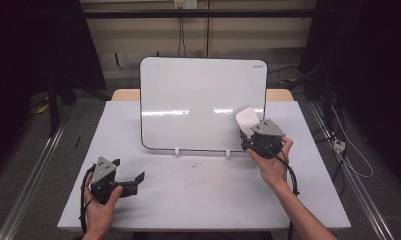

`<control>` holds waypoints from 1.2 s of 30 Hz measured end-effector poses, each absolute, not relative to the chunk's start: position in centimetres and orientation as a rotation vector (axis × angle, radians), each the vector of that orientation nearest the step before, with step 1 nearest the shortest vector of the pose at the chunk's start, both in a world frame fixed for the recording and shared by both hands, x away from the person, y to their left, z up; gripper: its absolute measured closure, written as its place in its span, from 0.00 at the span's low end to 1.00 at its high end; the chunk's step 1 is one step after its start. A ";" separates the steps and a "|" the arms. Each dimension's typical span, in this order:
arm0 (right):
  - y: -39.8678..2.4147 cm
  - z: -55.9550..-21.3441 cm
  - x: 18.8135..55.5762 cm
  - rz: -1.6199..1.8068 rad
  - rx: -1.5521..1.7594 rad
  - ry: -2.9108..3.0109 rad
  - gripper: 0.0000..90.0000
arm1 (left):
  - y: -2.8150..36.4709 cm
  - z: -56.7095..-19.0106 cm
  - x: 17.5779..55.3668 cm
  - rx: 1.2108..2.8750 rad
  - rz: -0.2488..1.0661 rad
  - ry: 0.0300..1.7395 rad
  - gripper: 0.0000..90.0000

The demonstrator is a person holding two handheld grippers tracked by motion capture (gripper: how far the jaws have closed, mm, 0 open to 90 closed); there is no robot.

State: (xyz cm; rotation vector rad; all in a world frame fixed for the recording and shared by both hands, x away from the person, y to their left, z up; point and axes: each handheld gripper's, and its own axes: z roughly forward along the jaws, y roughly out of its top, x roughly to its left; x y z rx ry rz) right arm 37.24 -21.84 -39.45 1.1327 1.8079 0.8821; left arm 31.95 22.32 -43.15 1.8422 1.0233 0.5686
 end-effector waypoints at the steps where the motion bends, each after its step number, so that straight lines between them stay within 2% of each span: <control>1: -21.8 -39.7 37.2 0.873 1.129 1.810 0.35 | 22.3 -43.2 32.0 1.840 0.566 1.022 0.04; 22: -20.9 -42.2 38.4 0.777 1.110 1.845 0.35 | 22.0 -43.1 31.9 1.843 0.573 1.033 0.04; 36: -21.3 -42.3 38.9 0.758 1.065 1.855 0.35 | 22.3 -43.1 31.9 1.839 0.564 1.024 0.04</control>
